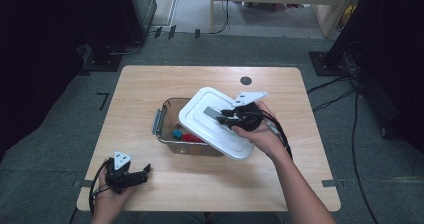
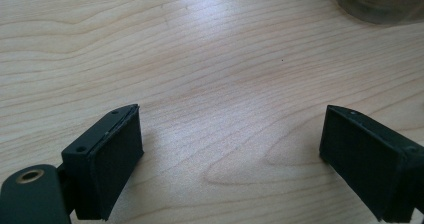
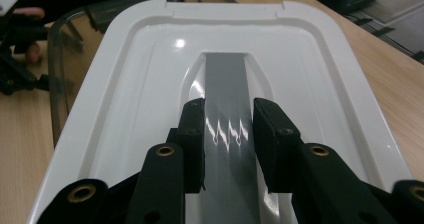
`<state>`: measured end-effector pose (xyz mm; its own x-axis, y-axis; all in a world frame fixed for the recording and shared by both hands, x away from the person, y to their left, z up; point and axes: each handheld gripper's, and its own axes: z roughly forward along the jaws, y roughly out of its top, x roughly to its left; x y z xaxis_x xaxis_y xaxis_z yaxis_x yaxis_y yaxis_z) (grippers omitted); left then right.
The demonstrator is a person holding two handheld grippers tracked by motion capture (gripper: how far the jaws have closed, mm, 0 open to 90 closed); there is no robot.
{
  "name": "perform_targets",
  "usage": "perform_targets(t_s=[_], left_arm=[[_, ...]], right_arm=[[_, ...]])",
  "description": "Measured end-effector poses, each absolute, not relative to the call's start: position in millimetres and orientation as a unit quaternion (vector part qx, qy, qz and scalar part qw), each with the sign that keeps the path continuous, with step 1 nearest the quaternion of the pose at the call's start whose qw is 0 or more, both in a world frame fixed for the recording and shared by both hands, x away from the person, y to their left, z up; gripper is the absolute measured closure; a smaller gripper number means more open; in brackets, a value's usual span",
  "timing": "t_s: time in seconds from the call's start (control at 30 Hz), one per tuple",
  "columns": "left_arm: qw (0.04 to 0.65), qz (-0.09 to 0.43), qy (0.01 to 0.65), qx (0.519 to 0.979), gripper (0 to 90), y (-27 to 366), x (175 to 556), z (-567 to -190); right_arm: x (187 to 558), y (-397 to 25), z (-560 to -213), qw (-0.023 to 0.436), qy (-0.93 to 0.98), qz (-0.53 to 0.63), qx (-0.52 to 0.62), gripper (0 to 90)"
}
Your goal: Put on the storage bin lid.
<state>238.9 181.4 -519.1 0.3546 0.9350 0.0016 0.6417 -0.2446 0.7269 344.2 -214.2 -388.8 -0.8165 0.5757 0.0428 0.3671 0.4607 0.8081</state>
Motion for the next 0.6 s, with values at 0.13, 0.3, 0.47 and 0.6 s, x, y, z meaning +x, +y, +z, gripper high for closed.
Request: perform_targets(t_s=[0.13, 0.3, 0.47, 0.6], left_arm=[[0.325, 0.225, 0.521, 0.756, 10.0, 181, 239, -519], [0.325, 0.225, 0.521, 0.756, 10.0, 182, 239, -519], [0.325, 0.225, 0.521, 0.757, 10.1, 182, 239, -519], [0.326, 0.225, 0.521, 0.756, 10.0, 181, 239, -519]], right_arm=[[353, -194, -388, 0.112, 0.862, 0.435, 0.237, 68.2], [359, -186, -389, 0.108, 0.866, 0.439, 0.212, 68.1], [361, -185, -387, 0.114, 0.87, 0.442, 0.187, 68.1], [360, -178, -381, 0.109, 0.878, 0.44, 0.155, 68.1]])
